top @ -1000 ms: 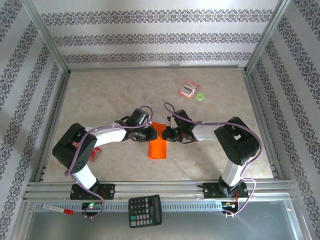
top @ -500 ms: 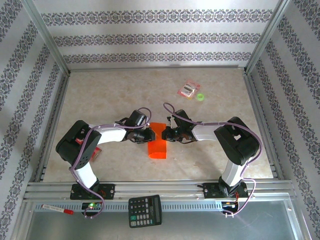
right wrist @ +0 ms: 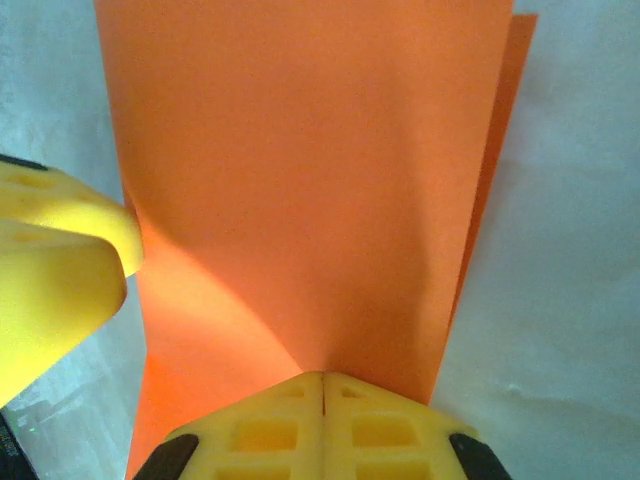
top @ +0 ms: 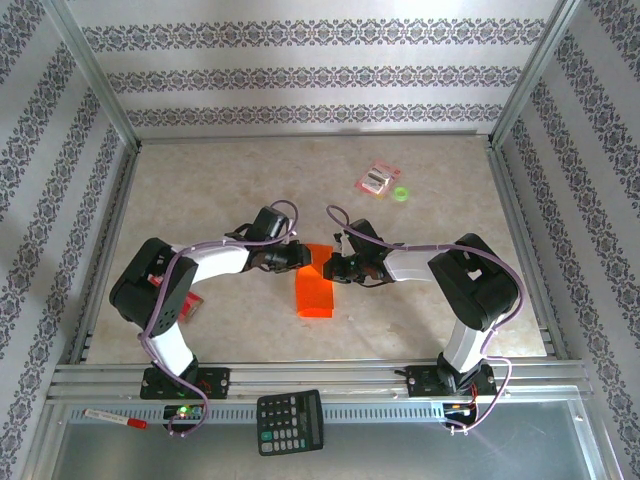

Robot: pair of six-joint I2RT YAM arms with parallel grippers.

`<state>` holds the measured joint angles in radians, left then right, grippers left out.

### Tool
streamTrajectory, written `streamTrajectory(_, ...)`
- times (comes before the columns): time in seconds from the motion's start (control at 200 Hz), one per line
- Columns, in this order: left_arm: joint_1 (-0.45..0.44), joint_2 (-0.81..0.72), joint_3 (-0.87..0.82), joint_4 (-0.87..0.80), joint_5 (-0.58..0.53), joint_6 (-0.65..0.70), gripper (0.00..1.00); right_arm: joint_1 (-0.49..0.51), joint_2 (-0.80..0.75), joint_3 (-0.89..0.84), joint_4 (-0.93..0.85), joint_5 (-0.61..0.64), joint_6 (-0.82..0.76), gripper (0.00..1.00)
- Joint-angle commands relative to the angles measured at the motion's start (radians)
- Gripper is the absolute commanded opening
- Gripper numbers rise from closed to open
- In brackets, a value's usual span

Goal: Fold a paper plane with a square sheet of paper (pick it up from the middle)

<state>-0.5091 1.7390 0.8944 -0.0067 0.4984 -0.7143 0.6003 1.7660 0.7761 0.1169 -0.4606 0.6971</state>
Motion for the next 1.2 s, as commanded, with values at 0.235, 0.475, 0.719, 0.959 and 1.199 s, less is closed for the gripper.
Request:
streamTrajectory(0.235, 0.06, 0.092, 0.042, -0.024, 0.033, 0.057, 0.24, 0.011, 0.062, -0.037, -0.119, 0.089, -0.033, 0.0)
streamTrajectory(0.475, 0.063, 0.01, 0.057, -0.008, 0.1, 0.052, 0.28, 0.01, 0.05, -0.04, -0.125, 0.094, -0.036, 0.0)
streamTrajectory(0.719, 0.079, 0.093, 0.115, -0.026, 0.095, 0.075, 0.29, 0.009, 0.059, -0.038, -0.122, 0.093, -0.036, 0.0)
streamTrajectory(0.959, 0.108, 0.165, 0.129, -0.018, 0.095, 0.079, 0.28, 0.009, 0.058, -0.043, -0.12, 0.094, -0.033, 0.0)
streamTrajectory(1.199, 0.133, 0.096, 0.114, -0.042, 0.075, 0.086, 0.31, 0.006, 0.055, -0.051, -0.117, 0.094, -0.034, 0.0)
